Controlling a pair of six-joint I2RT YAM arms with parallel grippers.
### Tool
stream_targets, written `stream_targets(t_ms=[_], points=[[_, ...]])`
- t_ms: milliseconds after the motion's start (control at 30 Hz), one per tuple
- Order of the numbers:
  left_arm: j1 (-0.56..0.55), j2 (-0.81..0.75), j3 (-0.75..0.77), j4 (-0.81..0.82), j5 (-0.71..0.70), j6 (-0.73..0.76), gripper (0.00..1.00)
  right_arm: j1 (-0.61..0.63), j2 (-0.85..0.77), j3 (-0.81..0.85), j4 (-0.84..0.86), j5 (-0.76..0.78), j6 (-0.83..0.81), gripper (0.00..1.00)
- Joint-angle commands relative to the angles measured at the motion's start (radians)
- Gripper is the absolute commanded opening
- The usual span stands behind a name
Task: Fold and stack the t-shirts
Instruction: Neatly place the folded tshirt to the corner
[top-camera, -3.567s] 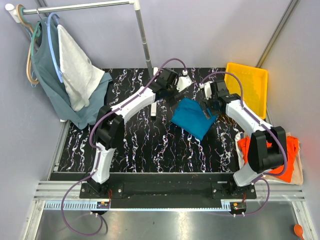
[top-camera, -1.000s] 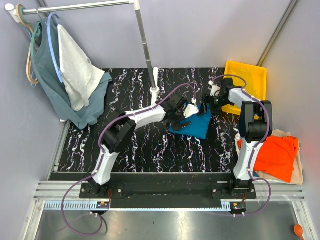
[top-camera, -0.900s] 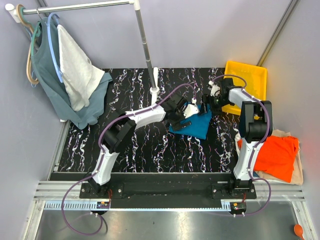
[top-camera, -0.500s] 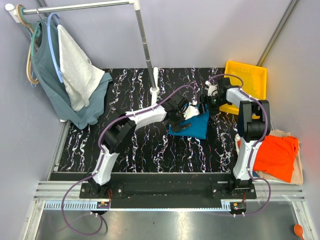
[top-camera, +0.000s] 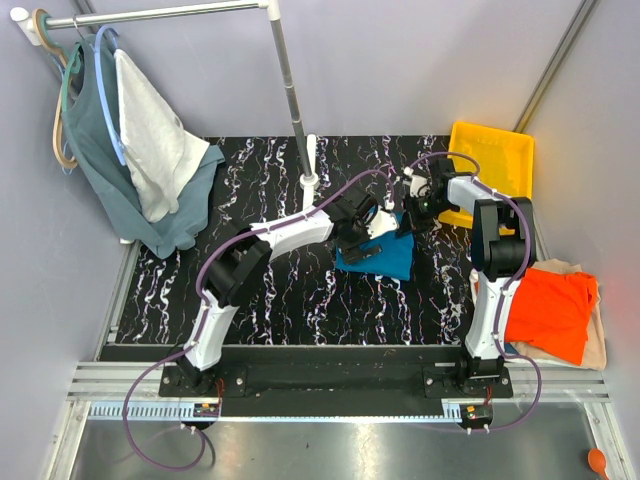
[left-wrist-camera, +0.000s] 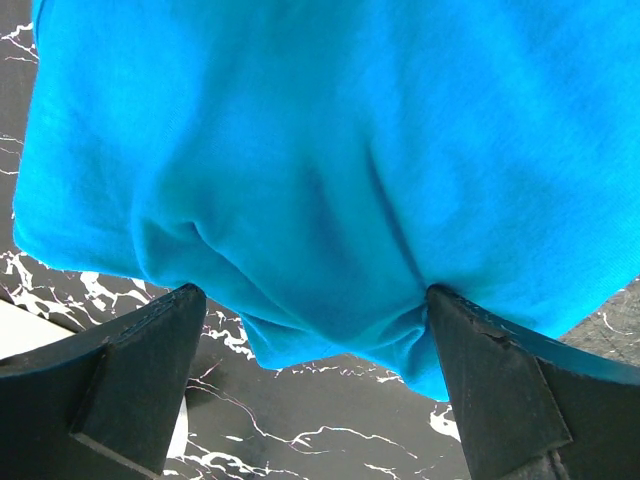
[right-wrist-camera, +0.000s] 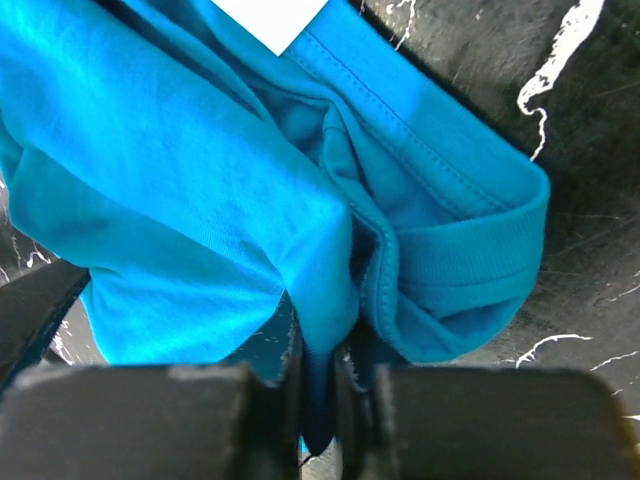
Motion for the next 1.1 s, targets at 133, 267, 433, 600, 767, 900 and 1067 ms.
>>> stream_targets(t_ms=[133, 267, 433, 600, 767, 900, 1067], points=[[0.0, -0.098, 0.044, 0.011, -0.053, 0.024, 0.99, 0.017, -0.062, 0.0, -0.102, 0.035, -0.052, 0.0], [0.004, -0.158, 0.058, 0.01, -0.084, 0.037, 0.99, 0.015, -0.17, -0.024, -0.174, 0.117, -0.09, 0.0], [0.02, -0.247, 0.098, 0.005, -0.128, 0.066, 0.99, 0.015, -0.35, -0.046, -0.314, 0.245, -0.144, 0.0], [0.029, -0.289, 0.127, 0.002, -0.173, 0.102, 0.99, 0.015, -0.47, -0.051, -0.464, 0.356, -0.181, 0.0], [0.03, -0.303, 0.115, 0.002, -0.187, 0.1, 0.99, 0.015, -0.584, -0.044, -0.589, 0.42, -0.216, 0.0], [0.032, -0.307, 0.075, 0.005, -0.187, 0.097, 0.99, 0.015, -0.676, -0.022, -0.683, 0.491, -0.224, 0.0], [0.032, -0.315, 0.029, 0.017, -0.195, 0.099, 0.99, -0.039, -0.779, -0.04, -0.73, 0.569, -0.25, 0.0]])
